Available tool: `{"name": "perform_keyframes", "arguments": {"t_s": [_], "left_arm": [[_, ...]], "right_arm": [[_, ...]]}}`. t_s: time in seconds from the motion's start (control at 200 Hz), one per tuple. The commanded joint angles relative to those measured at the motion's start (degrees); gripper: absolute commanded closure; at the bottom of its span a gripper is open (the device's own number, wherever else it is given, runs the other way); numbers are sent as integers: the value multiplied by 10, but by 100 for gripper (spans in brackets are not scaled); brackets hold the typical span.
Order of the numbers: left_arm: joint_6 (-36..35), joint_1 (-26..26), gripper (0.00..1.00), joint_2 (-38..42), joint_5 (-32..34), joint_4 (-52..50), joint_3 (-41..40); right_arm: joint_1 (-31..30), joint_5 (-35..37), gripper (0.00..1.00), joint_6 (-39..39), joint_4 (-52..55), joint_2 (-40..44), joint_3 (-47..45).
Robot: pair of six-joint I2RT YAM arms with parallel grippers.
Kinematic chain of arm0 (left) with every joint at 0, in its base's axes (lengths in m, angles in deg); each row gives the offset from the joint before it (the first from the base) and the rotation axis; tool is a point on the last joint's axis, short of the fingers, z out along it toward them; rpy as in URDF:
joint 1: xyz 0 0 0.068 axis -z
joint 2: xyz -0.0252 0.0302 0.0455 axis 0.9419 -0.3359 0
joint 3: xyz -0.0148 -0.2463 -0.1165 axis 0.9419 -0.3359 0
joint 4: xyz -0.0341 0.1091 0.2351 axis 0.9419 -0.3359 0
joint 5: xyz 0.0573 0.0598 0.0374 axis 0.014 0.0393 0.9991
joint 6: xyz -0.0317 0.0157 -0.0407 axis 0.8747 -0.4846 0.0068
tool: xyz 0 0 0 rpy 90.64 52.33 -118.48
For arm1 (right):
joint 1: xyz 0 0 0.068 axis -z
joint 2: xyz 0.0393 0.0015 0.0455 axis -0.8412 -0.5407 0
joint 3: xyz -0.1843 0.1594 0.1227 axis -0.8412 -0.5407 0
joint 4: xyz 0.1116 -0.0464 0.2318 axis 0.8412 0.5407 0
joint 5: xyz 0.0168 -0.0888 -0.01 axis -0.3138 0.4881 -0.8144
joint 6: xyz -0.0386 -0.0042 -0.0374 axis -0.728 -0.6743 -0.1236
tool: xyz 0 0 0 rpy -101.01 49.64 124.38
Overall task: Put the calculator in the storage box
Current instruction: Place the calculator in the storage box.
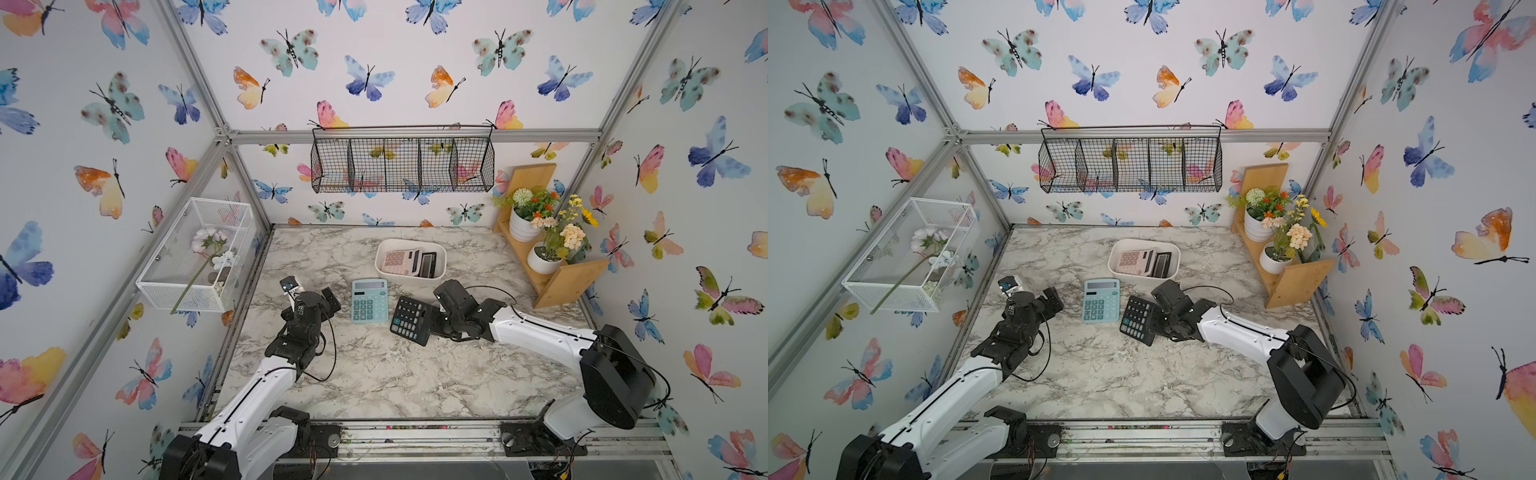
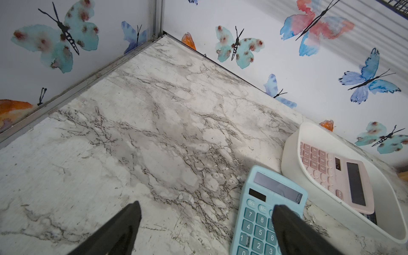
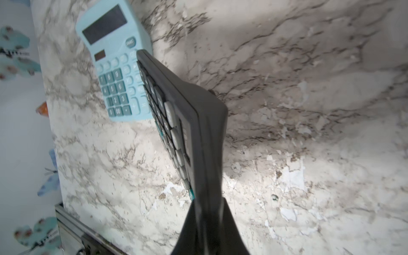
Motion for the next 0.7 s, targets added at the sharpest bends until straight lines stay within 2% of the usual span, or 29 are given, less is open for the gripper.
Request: {"name": "perform_keyframes", "arguments": {"t_s": [0.0, 0.125, 0.315, 0.696], "left_arm": [[1, 0, 1, -6, 19, 3, 1], [1, 1, 1, -15, 14, 3, 4], [1, 0, 1, -18, 12, 4, 5], [1, 0, 1, -8, 16, -2, 5]], "right_arm": [[14, -62, 98, -130, 66, 9, 44], [46, -77, 98, -172, 91, 21, 97], [106, -105, 98, -193, 118, -15, 190], [154, -169, 98, -167, 92, -201, 425]]}}
